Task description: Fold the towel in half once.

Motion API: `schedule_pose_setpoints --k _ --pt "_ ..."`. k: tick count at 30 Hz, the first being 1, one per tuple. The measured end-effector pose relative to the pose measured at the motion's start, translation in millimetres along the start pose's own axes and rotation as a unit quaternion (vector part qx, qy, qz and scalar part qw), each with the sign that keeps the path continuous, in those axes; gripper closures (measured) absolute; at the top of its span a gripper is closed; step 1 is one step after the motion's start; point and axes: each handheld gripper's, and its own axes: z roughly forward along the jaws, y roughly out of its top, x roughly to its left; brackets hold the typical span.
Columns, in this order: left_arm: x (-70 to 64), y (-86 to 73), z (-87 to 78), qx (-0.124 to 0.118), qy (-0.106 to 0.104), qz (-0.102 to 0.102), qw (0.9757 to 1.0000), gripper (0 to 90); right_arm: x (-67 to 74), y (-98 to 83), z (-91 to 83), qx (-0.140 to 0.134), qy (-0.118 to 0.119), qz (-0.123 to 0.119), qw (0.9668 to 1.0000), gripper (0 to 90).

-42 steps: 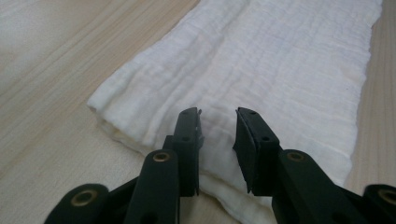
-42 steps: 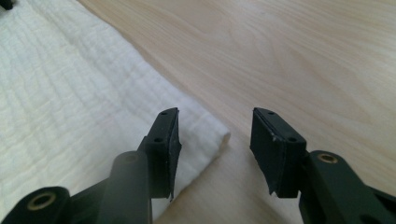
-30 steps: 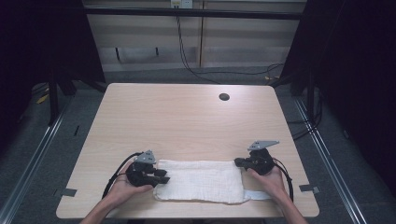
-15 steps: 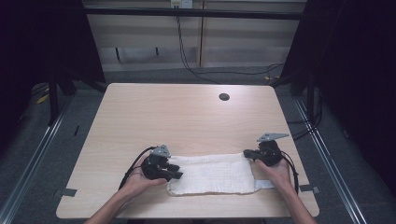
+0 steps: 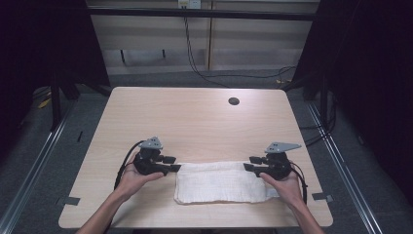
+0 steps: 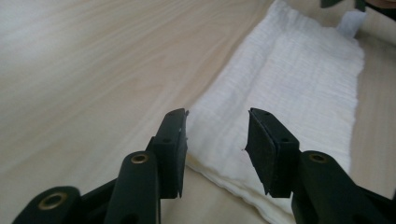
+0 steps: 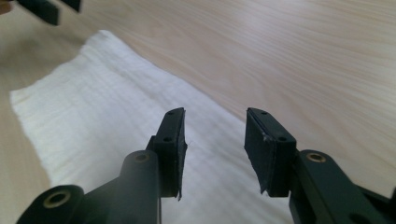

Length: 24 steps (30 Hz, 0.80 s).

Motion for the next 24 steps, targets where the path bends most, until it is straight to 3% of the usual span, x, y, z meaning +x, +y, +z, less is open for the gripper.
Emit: schedule_pose_setpoints --k 3,6,9,13,17,24 --pt "9.2 11.1 2.4 -0.005 0.000 -0.003 1.0000 59.2 17.1 9.1 8.3 0.005 0.016 -0.016 0.9997 56.7" --pt "17.8 14.0 3.7 -0.025 -0.001 -0.019 0.9995 59.1 35.0 16.0 18.1 0.006 0.035 -0.034 0.9988 53.8" --pt "24.7 10.8 4.1 -0.016 0.009 -0.025 0.9995 58.8 53.5 21.0 30.3 0.014 0.056 -0.048 0.9972 52.1" --pt "26.8 5.8 5.9 -0.003 0.017 -0.015 0.9997 58.8 80.5 25.5 49.3 0.030 0.094 -0.078 0.9921 52.3" --pt "29.4 3.8 5.9 -0.009 0.020 -0.024 0.9995 58.3 103.7 32.0 68.6 0.047 0.123 -0.105 0.9857 57.8" --pt "30.9 -1.9 5.4 -0.002 0.034 -0.027 0.9990 55.7 131.1 41.7 96.2 0.054 0.162 -0.119 0.9781 67.0"
